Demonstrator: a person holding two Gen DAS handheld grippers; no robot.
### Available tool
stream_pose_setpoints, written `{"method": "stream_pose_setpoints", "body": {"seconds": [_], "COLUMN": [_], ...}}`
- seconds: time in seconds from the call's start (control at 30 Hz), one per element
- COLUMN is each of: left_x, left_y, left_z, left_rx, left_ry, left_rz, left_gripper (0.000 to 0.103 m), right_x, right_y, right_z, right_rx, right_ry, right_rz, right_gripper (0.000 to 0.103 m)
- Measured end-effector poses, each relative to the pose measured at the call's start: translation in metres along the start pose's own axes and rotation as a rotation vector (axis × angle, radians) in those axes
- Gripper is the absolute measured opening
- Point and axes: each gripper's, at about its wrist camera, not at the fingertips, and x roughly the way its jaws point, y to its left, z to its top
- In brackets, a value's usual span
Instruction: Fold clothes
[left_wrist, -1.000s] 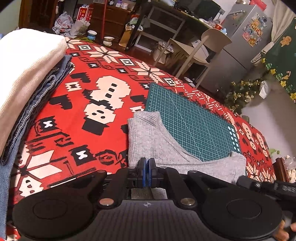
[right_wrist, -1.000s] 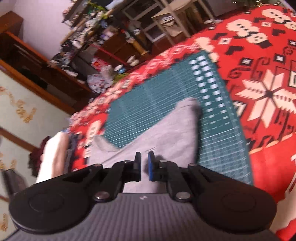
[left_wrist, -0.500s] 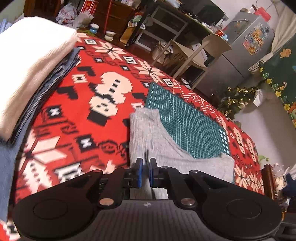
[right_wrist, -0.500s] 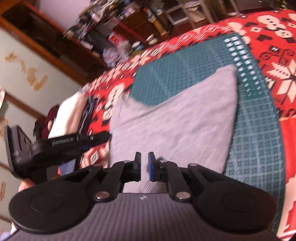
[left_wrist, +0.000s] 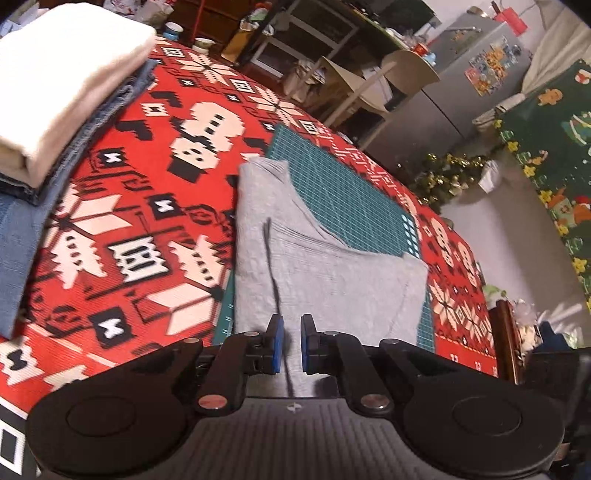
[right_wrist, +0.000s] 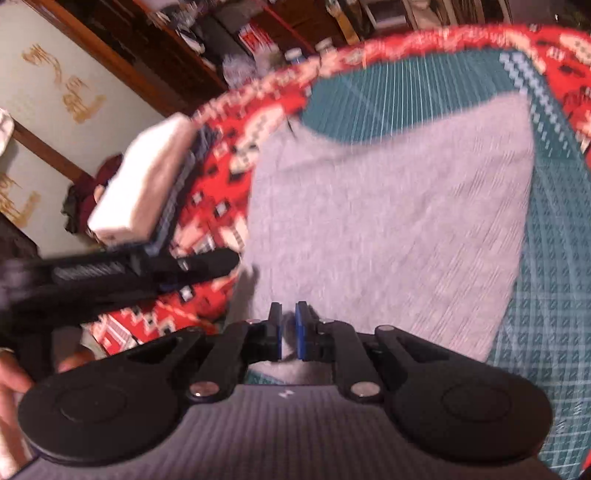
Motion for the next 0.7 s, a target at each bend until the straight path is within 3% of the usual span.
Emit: {"method": "stream_pose_setpoints", "body": {"seconds": [0.2, 0.3, 0.43, 0.57, 0.7], "left_x": [0.006, 0.004, 0.009, 0.028, 0.048], "left_y": [-0.004, -0.008, -0.019, -0.034, -0.047], "left_z": [-0.002, -0.001, 0.0, 0.004, 0.006], "left_rx": [0.012, 0.014, 0.027, 0.06, 0.089], "left_ry": [0.016, -0.013, -0.05, -0.031, -0.003], "left_rz": [-0.02, -0.075, -0.132, -0.163, -0.203], "left_gripper": [0.008, 0.008, 0.008, 0.008, 0.008], "right_x": [-0.002, -0.024, -0.055, -0.073, -0.074], "right_y": [0.007, 0.001, -0.019, -0.054, -0.089], "right_z": [0.0, 0.01, 0.026, 0.041, 0.056], "right_rx": [-0.009, 0.026, 0.071, 0.157, 0.26], "right_ry": [0.002, -0.053, -0.148, -0.218, -0.307], "right_rz": [0.032, 0.046, -0.027, -0.104, -0.09], "right_gripper": [0.01, 0.011, 0.016, 0.016, 0.016]}}
